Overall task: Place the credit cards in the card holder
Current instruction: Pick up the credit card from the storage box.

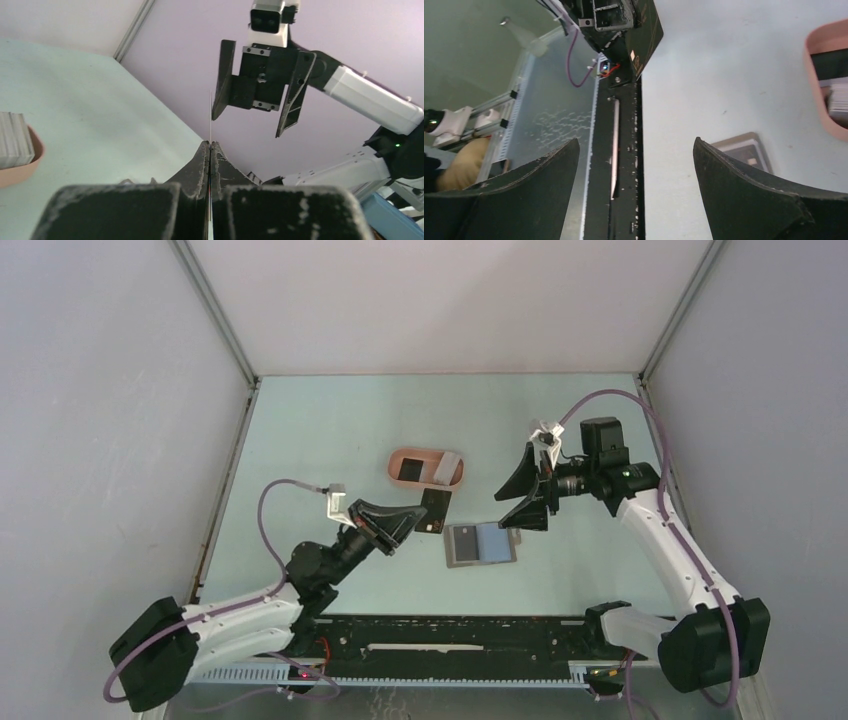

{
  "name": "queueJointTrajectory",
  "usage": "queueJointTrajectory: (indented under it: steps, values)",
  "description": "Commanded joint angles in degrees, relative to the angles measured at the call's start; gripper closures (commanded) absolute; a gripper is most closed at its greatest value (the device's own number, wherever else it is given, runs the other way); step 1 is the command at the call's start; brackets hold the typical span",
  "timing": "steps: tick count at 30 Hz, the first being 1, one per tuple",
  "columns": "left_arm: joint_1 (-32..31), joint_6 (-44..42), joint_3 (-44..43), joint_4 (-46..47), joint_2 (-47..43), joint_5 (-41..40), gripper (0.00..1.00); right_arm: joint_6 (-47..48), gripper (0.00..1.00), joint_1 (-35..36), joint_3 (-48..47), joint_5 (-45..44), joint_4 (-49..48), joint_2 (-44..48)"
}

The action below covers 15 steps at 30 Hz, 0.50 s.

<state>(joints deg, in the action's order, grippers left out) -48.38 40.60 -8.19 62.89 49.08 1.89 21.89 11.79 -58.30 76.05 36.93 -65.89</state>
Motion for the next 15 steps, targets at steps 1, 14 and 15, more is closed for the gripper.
queueJointTrajectory:
  steps: [1, 14, 15]
  values:
    - [-4.17, -0.02, 1.25, 8.60, 1.30, -8.47, 1.00, -3.28, 0.07, 1.66, 0.51, 7.12, -4.57, -1.26]
    - [-9.53, -2.58, -0.69, 17.25, 11.79, -13.89, 1.00, -20.36, 0.11, 5.58, 3.55, -1.52, -18.60, -5.14]
    - [-9.87, -2.77, -0.99, 17.25, 12.32, -14.13, 1.00, -21.46, 0.11, 5.69, 3.55, -1.90, -19.38, -5.54]
